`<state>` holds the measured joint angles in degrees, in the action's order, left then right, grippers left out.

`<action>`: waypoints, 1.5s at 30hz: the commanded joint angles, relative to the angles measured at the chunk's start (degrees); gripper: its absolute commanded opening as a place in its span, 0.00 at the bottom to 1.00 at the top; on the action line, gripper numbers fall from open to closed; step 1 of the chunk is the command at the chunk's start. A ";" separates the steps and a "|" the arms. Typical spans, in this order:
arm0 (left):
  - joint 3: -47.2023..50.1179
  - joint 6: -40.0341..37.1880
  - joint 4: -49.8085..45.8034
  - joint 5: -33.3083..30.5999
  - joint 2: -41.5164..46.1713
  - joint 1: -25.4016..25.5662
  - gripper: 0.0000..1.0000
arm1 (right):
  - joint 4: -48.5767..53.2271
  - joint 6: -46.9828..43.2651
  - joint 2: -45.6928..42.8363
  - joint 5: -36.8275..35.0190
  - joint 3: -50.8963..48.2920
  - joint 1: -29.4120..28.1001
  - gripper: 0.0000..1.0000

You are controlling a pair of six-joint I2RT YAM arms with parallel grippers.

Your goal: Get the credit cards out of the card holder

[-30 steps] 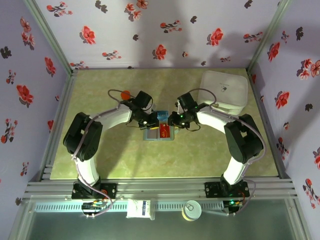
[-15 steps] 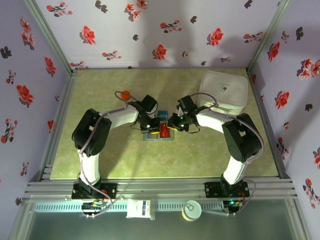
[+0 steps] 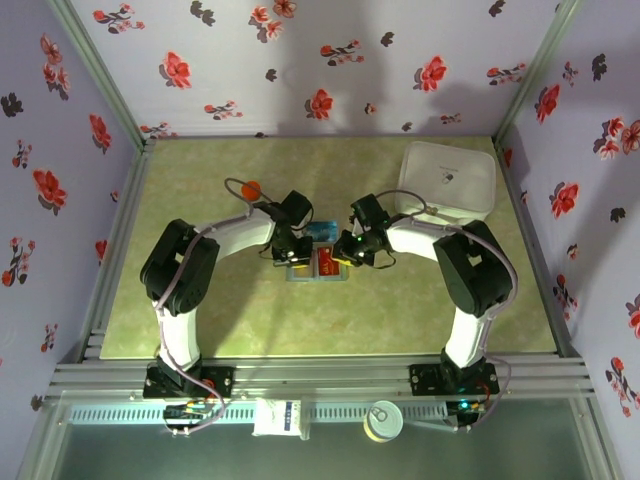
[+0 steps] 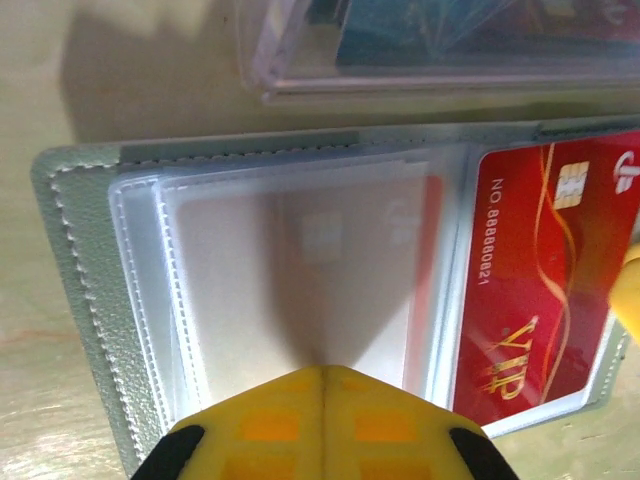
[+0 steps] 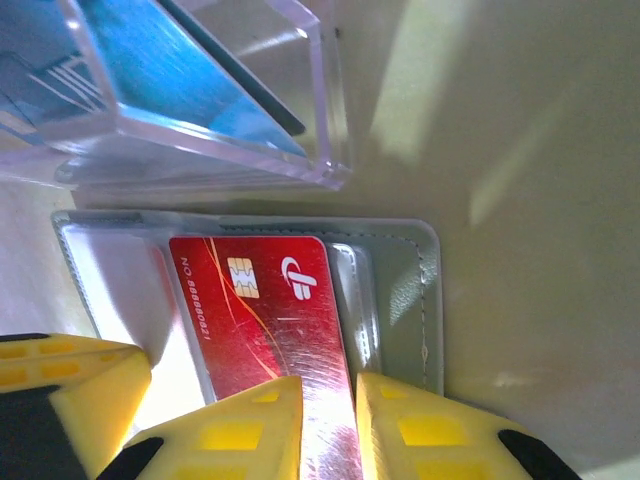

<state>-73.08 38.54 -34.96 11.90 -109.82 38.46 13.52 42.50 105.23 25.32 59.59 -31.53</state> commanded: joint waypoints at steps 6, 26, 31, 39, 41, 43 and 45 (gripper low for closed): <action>0.88 -1.39 -1.75 -0.67 0.19 -0.40 0.00 | 0.46 0.24 1.88 0.67 1.92 -0.99 0.16; -7.51 -2.24 -4.32 1.60 -2.50 1.09 0.00 | 3.38 -0.09 -2.76 -2.19 2.21 -0.29 0.23; -7.73 -2.52 -4.45 1.72 -4.01 1.57 0.00 | 3.86 -0.29 -3.25 -2.47 1.86 0.32 0.23; -8.75 -2.77 -4.44 2.06 -6.02 2.37 0.00 | 4.14 -0.48 -3.10 -2.31 1.89 0.50 0.23; -8.73 -2.78 -4.46 2.06 -6.19 2.48 0.00 | 4.19 -0.57 -3.01 -2.24 2.02 0.50 0.23; -8.83 -2.77 -4.46 2.01 -6.41 2.50 0.00 | 4.40 -0.67 -2.82 -2.12 2.10 0.50 0.23; -8.91 -2.71 -4.49 2.07 -6.43 2.55 0.00 | 4.37 -0.75 -2.66 -1.95 2.18 0.50 0.23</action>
<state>-80.49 37.04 -38.09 13.28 -115.18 40.56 16.36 42.48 103.72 23.99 60.73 -31.40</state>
